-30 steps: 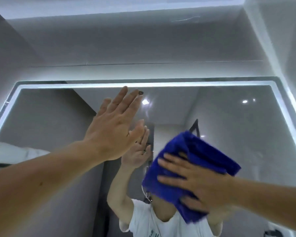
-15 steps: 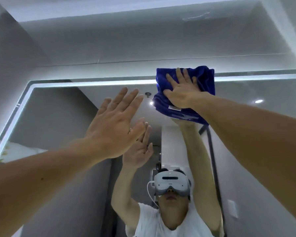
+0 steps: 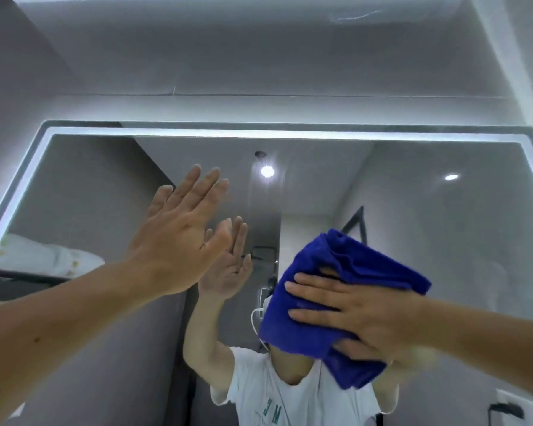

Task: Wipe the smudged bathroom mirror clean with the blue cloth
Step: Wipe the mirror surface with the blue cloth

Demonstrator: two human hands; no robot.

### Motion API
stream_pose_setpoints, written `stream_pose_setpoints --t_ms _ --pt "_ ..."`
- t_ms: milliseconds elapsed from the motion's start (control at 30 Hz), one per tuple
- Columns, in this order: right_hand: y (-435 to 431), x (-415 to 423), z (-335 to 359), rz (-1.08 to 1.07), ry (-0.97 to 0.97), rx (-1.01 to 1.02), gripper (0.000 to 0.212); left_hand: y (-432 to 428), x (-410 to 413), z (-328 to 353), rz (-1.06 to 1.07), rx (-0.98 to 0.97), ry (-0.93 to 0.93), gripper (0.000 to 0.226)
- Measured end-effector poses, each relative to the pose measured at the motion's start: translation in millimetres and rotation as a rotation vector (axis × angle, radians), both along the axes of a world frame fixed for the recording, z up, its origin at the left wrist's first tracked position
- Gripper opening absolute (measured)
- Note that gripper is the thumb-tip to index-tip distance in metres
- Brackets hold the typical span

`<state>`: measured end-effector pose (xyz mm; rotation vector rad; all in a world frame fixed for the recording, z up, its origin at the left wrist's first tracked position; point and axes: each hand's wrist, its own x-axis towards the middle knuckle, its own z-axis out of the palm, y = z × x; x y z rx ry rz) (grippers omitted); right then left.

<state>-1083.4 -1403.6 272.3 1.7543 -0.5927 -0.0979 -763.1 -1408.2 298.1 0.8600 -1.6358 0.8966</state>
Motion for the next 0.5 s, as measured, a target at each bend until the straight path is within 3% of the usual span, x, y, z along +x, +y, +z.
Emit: stream_pose_setpoints --t_ms 67,100,233,300,367,500 --pt "6 -14 37 -0.007 -0.021 -0.025 0.062 1 -1 -8 0.003 0.017 -0.019 0.075" --pt "7 -18 61 -0.005 -0.131 -0.078 0.062 1 -3 -11 0.003 0.023 -0.032 0.074" --pt "-5 7 140 -0.095 -0.853 -0.277 0.060 4 -13 -18 -0.023 0.045 -0.026 0.077" --pt "-19 37 144 -0.101 -1.042 -0.354 0.062 2 -22 -20 -0.032 0.055 -0.013 0.075" --pt "-27 55 125 -0.045 -1.072 -0.386 0.063 0 -32 -23 -0.053 0.063 -0.006 0.072" --pt "-22 47 49 0.019 -0.843 -0.288 0.063 -1 -52 -35 -0.102 0.058 -0.011 0.072"
